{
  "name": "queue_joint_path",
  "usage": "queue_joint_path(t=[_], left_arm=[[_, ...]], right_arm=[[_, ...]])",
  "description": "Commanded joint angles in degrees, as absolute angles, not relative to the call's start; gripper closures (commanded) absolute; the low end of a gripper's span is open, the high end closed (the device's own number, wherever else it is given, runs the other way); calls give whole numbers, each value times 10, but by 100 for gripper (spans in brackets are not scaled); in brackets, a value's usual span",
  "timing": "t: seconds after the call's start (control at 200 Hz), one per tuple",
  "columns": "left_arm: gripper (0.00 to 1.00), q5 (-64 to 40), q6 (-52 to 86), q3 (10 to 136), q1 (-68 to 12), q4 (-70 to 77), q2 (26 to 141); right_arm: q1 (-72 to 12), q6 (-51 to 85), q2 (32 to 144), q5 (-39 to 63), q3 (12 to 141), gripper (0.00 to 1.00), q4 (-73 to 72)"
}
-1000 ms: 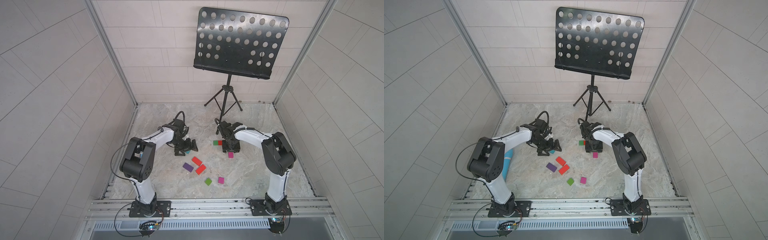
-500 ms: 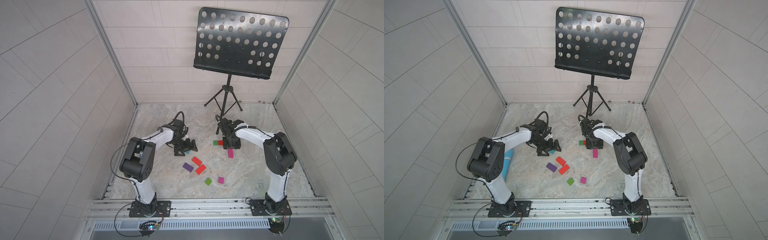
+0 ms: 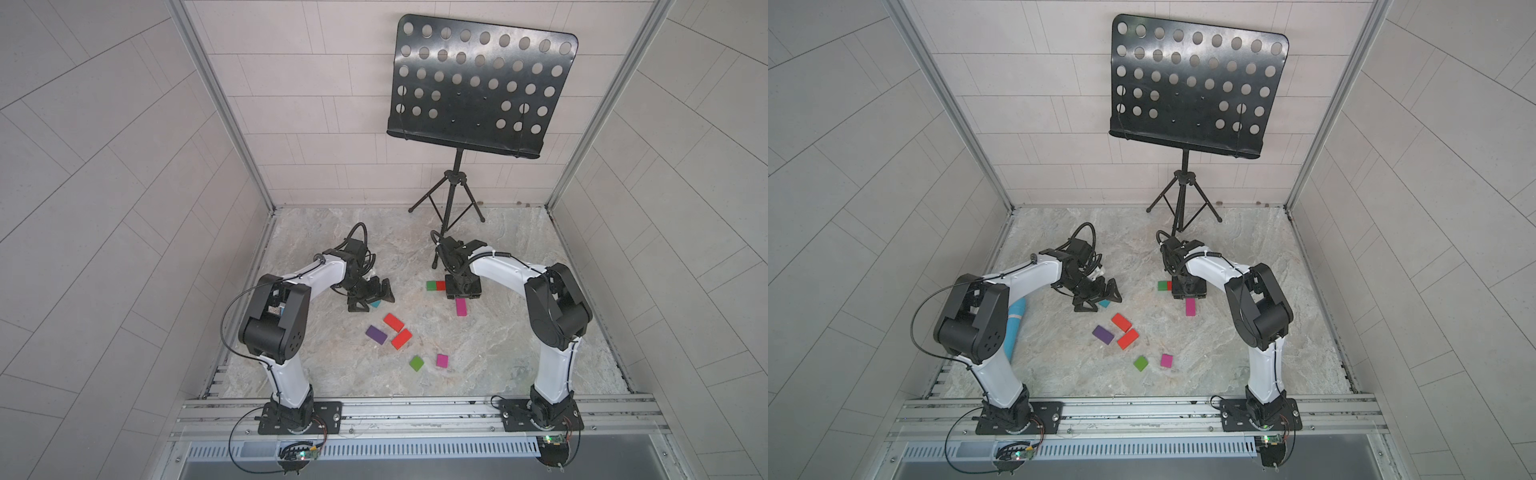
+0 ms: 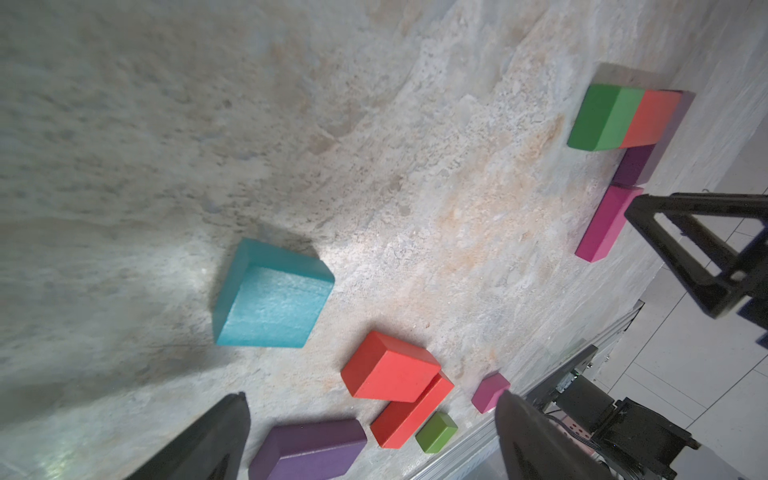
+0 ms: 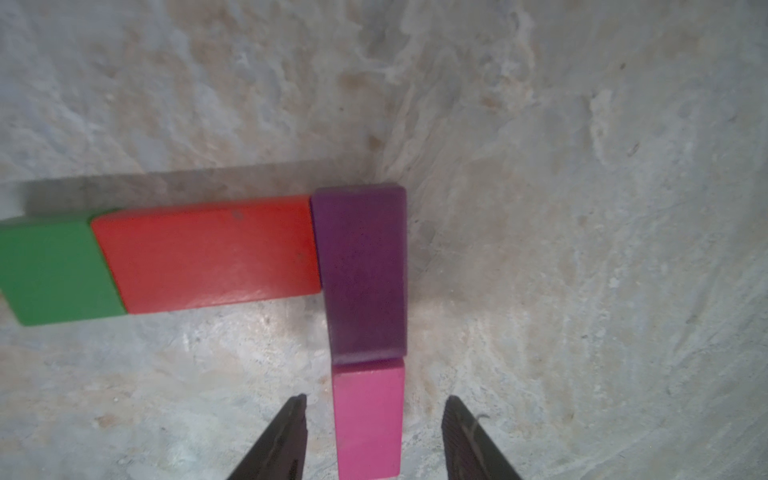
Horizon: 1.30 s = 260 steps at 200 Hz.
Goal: Assemble the number 7 with building blocks
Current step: Pick up the building block from the center of the board.
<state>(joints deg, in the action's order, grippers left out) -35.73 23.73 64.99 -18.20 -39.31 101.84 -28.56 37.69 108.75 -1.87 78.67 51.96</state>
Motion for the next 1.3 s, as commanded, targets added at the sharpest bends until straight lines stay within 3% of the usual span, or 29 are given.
queue_joint_path(t=[0.0,0.31,0.856,1.296], left_arm=[[0,-342,228,634,-174,-400,989],[0,-301,219,613,-158,-409,937],[0,-287,231,538,-158,-398,868],[0,-289,241,507,-159,-384,845]], right_arm=[[-327,409,1015,-31,764,43,568],[-467,607,874,17,599,41,550],[-567,686,934,62,583,36,476],[-581,696,957,87,561,46,444]])
